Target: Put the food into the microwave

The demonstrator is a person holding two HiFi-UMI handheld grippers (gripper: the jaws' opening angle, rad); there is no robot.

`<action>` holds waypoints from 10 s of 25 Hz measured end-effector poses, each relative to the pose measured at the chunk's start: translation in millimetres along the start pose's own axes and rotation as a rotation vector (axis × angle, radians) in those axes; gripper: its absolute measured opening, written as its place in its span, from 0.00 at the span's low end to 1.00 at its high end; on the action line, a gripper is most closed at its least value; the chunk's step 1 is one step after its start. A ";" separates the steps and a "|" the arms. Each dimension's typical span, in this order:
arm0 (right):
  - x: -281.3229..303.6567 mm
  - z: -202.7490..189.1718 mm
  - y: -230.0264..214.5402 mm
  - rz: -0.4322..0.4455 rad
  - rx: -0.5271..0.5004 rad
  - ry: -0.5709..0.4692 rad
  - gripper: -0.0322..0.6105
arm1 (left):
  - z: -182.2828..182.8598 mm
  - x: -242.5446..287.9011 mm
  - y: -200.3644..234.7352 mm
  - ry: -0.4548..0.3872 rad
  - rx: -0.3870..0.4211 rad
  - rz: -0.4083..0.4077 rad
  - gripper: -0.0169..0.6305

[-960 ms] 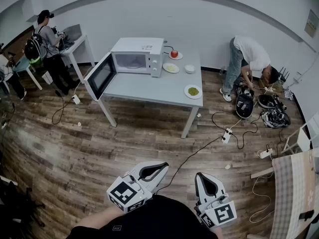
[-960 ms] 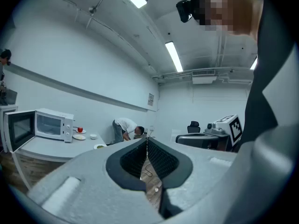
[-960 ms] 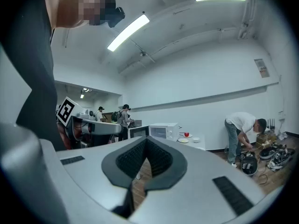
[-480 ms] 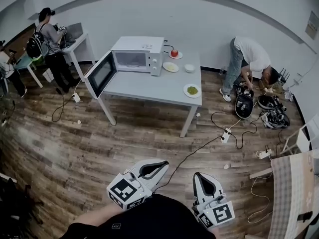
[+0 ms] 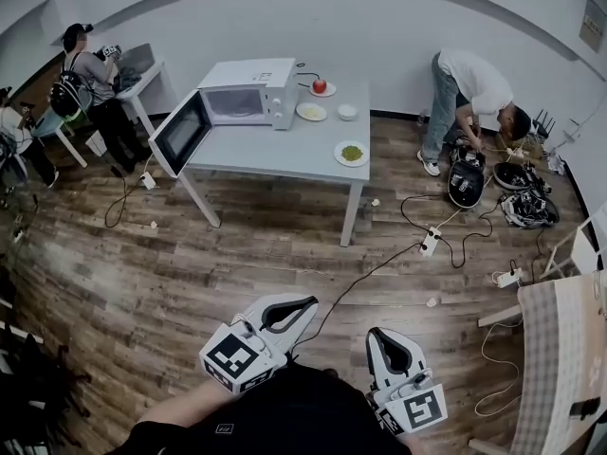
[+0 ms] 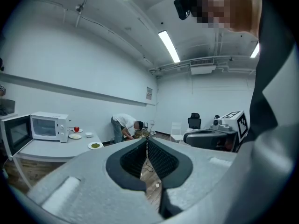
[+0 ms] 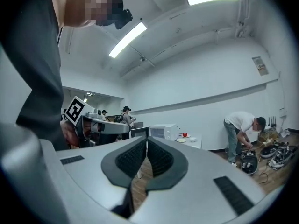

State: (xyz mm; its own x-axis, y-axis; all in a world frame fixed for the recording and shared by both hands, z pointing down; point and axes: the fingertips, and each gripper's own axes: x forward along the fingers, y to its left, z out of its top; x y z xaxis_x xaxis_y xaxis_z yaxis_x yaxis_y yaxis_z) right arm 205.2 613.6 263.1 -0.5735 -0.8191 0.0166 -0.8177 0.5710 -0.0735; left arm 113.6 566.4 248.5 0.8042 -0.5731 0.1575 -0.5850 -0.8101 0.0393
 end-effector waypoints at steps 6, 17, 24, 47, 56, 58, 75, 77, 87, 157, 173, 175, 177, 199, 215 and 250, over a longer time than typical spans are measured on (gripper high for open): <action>-7.0 -1.8 -23.5 0.001 0.039 -0.018 0.08 | 2.0 20.8 -4.9 0.009 -0.006 0.006 0.05; 71.6 -1.0 -76.6 -0.011 0.017 0.028 0.08 | 6.6 72.8 84.9 -0.007 0.001 0.013 0.05; 165.2 7.1 -119.7 -0.036 0.008 0.022 0.08 | 21.0 122.1 172.5 -0.026 0.009 -0.040 0.05; 370.6 13.5 -194.8 -0.049 -0.048 0.155 0.08 | 26.3 208.0 348.3 -0.019 -0.042 -0.126 0.05; 406.5 -4.2 -270.3 -0.018 -0.037 0.177 0.08 | 13.7 276.0 374.6 0.054 -0.082 -0.072 0.05; 412.9 -8.3 -287.8 -0.004 -0.048 0.188 0.08 | 11.2 293.9 379.4 0.088 -0.072 -0.061 0.05; 461.8 -101.6 -409.2 0.091 -0.064 0.361 0.08 | -30.3 425.6 443.7 0.189 -0.007 0.034 0.05; 477.7 -115.0 -412.0 0.101 -0.112 0.369 0.08 | -44.6 431.6 457.1 0.213 0.069 0.027 0.05; 532.3 -199.5 -419.0 0.124 -0.356 0.446 0.08 | -115.7 481.5 519.0 0.216 0.160 -0.045 0.05; 560.9 -297.6 -443.6 0.126 -1.305 0.543 0.22 | -241.2 590.2 575.9 0.691 0.204 -0.362 0.16; 572.0 -301.7 -440.2 0.129 -1.321 0.574 0.16 | -239.7 593.4 585.8 0.689 0.174 -0.340 0.16; 573.5 -301.9 -439.9 0.133 -1.293 0.580 0.16 | -239.3 594.2 586.7 0.688 0.175 -0.336 0.16; 574.5 -303.3 -439.4 0.147 -1.266 0.587 0.14 | -238.7 595.0 587.7 0.687 0.177 -0.333 0.15; 583.9 -287.4 -441.5 0.037 -1.442 0.479 0.08 | -235.3 587.7 600.5 0.692 0.206 -0.328 0.16; 585.9 -250.1 -440.8 -0.029 -1.513 0.426 0.08 | -178.5 569.3 611.1 0.602 0.246 -0.228 0.16; 582.6 3.9 -418.6 -0.183 -1.631 0.269 0.08 | 45.6 424.7 521.0 0.498 0.457 0.016 0.15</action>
State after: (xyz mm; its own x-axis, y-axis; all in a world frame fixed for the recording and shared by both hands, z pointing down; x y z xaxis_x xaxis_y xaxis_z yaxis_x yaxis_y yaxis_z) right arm 213.5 -102.9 299.5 -0.3205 -0.9439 0.0792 0.0377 0.0708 0.9968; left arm 155.2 -104.7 290.9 0.5872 -0.5490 0.5948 -0.4054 -0.8355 -0.3710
